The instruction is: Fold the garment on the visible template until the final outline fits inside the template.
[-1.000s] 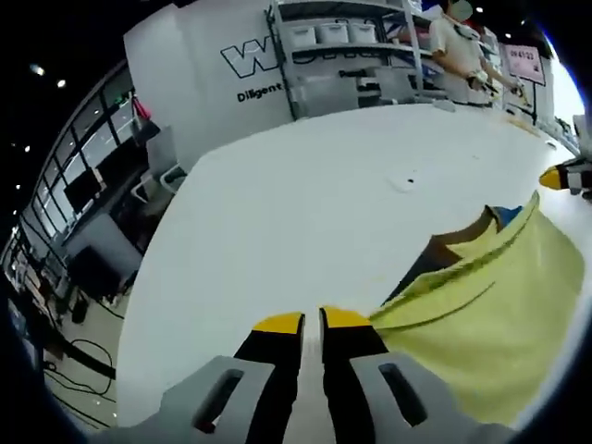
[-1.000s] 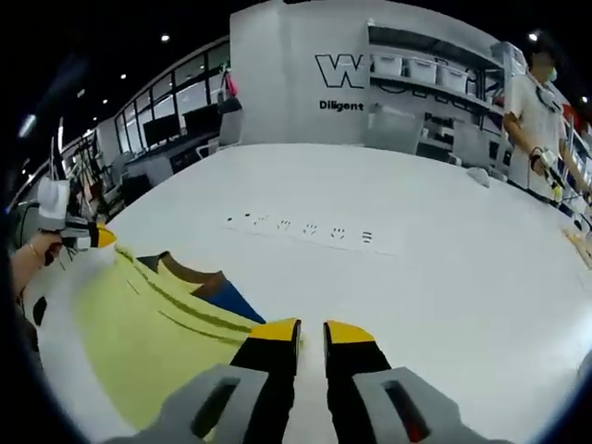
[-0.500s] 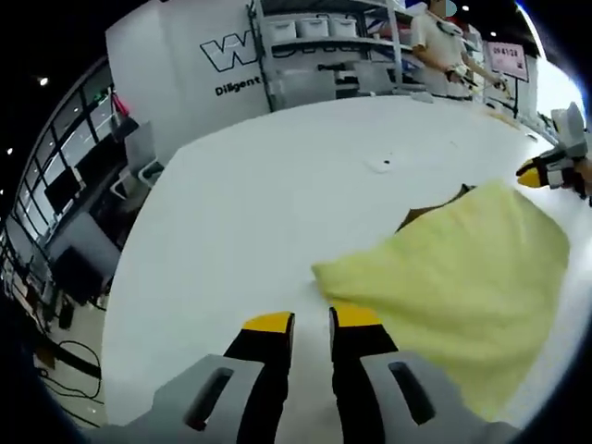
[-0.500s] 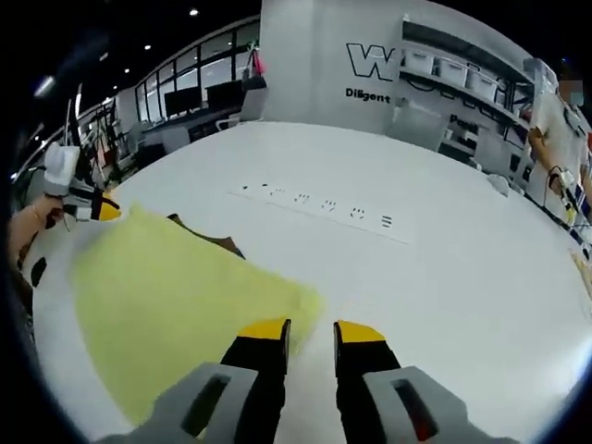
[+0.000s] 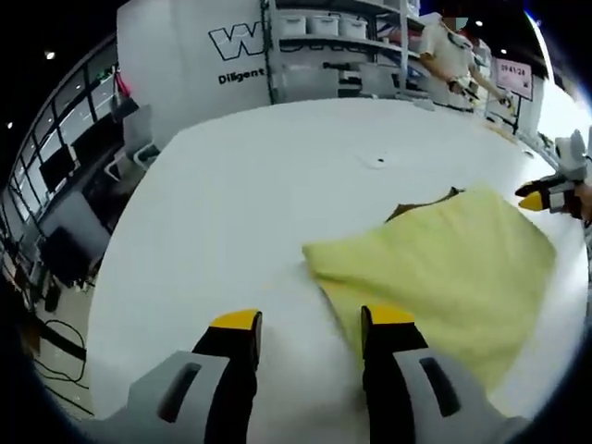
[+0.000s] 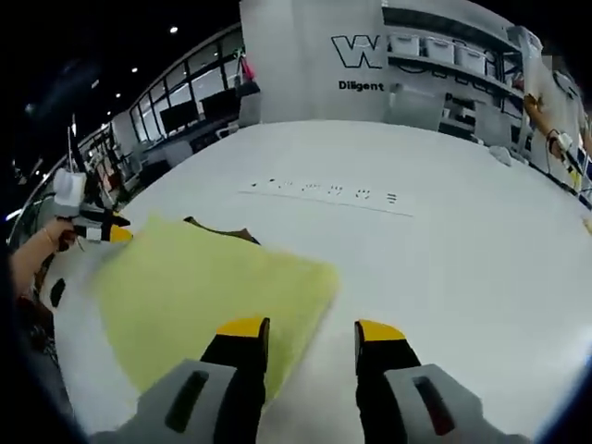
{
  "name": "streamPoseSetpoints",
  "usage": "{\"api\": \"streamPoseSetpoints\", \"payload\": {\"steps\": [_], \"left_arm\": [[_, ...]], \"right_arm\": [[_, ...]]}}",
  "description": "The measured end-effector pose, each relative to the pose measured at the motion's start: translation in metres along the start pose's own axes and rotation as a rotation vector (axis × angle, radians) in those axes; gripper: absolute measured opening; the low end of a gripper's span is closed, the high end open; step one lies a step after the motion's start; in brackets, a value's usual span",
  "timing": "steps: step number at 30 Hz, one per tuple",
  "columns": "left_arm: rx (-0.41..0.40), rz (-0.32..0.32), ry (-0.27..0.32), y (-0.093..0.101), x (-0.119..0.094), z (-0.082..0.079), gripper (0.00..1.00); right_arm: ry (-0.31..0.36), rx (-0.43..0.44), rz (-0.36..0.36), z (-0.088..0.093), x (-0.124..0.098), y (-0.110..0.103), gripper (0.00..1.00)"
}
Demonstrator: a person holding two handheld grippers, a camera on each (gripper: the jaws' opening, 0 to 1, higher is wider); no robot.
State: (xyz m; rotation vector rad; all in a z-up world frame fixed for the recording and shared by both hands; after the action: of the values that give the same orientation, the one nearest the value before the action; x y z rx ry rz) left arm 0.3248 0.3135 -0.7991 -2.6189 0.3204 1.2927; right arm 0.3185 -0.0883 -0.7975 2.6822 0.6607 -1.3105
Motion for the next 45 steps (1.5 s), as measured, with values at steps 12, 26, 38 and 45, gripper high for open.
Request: {"api": "streamPoseSetpoints", "payload": {"steps": [12, 26, 38, 45], "left_arm": [[0.145, 0.114, -0.051, 0.021, -0.027, 0.036, 0.46], [0.144, 0.192, -0.081, 0.028, -0.047, 0.080, 0.42], [0.110, 0.246, -0.080, 0.038, -0.049, 0.090, 0.32], [0.127, 0.249, -0.068, 0.045, -0.048, 0.093, 0.24]], "right_arm": [[-0.060, -0.104, -0.082, 0.024, -0.029, -0.033, 0.40], [-0.134, -0.163, -0.101, 0.062, -0.039, -0.054, 0.39], [-0.150, -0.217, -0.053, 0.095, -0.041, -0.053, 0.23], [-0.126, -0.192, -0.025, 0.099, -0.037, -0.046, 0.07]]}}
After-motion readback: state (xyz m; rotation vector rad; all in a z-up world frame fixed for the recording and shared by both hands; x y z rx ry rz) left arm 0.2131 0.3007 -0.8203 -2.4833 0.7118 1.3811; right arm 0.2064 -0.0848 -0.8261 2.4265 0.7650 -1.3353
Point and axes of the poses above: the point that each gripper's makers call its tool centre point, and the gripper's own axes: x roughly forward along the fingers, y roughly to its right, z roughly out of its underside, the point moved 4 cm from there along -x, roughly backward along the fingers, and after that the axes turned 9 degrees about -y, right-handed, at the moved point
